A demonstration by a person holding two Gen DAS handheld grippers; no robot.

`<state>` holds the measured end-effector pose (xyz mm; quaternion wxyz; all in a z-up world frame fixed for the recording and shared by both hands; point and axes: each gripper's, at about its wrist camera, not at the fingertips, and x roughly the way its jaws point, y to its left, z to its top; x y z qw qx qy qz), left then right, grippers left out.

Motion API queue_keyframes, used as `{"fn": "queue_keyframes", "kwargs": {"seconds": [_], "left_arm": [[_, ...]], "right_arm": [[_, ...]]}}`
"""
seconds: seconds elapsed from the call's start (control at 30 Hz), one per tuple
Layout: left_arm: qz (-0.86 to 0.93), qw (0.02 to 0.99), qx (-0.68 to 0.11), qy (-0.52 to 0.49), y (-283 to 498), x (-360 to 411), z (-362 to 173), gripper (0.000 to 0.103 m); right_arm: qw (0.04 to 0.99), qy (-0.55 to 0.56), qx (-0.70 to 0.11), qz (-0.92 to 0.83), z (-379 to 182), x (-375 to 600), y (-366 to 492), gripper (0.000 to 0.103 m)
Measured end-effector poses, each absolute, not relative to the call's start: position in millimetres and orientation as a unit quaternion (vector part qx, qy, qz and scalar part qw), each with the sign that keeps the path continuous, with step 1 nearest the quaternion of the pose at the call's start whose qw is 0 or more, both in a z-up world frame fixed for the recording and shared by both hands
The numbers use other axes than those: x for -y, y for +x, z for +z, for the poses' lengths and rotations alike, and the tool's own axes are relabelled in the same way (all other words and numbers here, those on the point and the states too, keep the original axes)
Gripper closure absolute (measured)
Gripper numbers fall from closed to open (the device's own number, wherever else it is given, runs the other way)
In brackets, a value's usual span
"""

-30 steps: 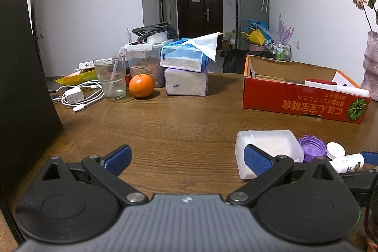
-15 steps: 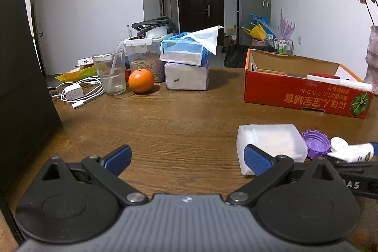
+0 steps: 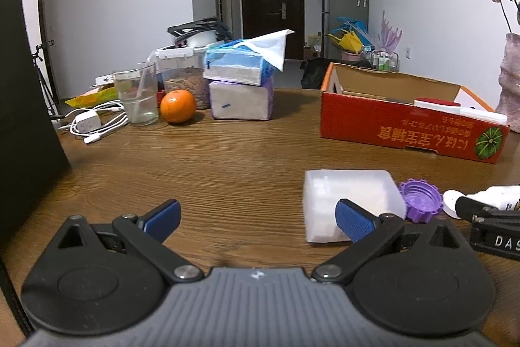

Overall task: Organize rigid objects
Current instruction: 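Close the left tool on the translucent white box while the right tool holds the spray bottle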

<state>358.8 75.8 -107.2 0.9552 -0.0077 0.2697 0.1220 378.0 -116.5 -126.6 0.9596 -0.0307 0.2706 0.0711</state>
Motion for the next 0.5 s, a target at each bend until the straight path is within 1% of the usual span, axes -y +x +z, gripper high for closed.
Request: {"fn": "queue_keyframes", "kwargs": {"seconds": [0.5], "left_arm": [[0.091, 0.959, -0.269, 0.004, 380.3, -31.9, -112.3, 0.000]], "right_arm": [[0.966, -0.009, -0.251, 0.068, -124.8, 166.9, 385.3, 0.005]]}}
